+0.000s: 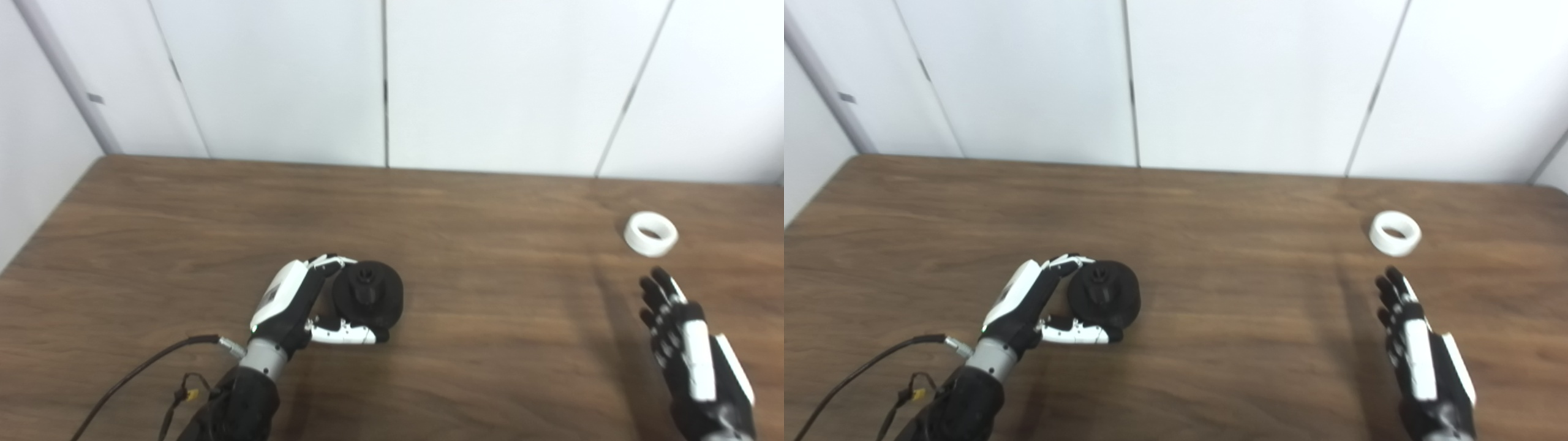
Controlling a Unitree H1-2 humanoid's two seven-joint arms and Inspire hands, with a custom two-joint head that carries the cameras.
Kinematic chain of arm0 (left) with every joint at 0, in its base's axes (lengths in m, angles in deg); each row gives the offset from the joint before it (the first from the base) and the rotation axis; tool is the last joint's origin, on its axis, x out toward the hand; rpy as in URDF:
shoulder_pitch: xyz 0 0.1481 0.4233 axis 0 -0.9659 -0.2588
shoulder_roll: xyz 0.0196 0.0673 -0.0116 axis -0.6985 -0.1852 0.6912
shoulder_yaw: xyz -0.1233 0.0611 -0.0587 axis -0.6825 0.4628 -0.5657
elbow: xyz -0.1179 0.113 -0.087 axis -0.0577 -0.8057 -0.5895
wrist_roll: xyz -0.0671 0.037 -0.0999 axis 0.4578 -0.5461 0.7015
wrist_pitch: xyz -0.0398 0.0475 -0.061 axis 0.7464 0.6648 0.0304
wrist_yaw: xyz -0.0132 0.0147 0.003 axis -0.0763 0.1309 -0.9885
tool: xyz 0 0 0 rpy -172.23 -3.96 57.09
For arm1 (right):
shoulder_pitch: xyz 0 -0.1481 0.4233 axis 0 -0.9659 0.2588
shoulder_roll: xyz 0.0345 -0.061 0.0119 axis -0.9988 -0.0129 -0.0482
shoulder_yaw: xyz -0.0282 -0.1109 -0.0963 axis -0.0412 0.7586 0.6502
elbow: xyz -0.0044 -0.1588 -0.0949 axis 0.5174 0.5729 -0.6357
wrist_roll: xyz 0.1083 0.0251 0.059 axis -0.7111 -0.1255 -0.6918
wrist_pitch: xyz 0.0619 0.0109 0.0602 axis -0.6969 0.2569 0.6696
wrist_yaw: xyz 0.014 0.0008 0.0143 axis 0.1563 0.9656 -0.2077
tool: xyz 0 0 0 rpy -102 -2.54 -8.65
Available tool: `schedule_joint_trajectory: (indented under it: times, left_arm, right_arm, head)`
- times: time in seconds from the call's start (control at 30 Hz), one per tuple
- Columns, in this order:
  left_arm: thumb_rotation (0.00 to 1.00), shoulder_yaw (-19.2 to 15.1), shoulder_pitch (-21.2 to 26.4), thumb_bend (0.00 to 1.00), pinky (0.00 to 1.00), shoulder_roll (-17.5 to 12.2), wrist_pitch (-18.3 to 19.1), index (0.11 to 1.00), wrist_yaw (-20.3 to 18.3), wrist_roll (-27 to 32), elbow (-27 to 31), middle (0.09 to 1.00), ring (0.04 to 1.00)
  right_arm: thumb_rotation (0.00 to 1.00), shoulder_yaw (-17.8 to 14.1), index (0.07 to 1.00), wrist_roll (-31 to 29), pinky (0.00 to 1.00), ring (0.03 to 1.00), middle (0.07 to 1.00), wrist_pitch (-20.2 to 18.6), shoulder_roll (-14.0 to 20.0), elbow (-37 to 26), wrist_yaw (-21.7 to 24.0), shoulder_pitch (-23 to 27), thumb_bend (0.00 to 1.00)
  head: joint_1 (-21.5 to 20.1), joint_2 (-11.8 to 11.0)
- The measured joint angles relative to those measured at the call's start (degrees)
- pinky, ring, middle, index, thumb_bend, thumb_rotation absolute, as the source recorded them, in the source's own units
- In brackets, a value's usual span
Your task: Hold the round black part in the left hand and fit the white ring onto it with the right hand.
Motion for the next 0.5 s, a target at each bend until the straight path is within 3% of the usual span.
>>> schedule_joint_trajectory:
  times: [0.5]
  left_arm:
    - [0.06,5.42,-5.37,0.52,1.0,3.44,-4.72,0.486,0.17,-5.83,-0.32,0.851,0.963]
  right_arm:
    - [1.0,1.62,0.948,0.97,1.0,1.0,0.966,-3.99,-0.09,-3.42,-1.81,0.6,0.66]
  head:
    - [-2.03,3.61]
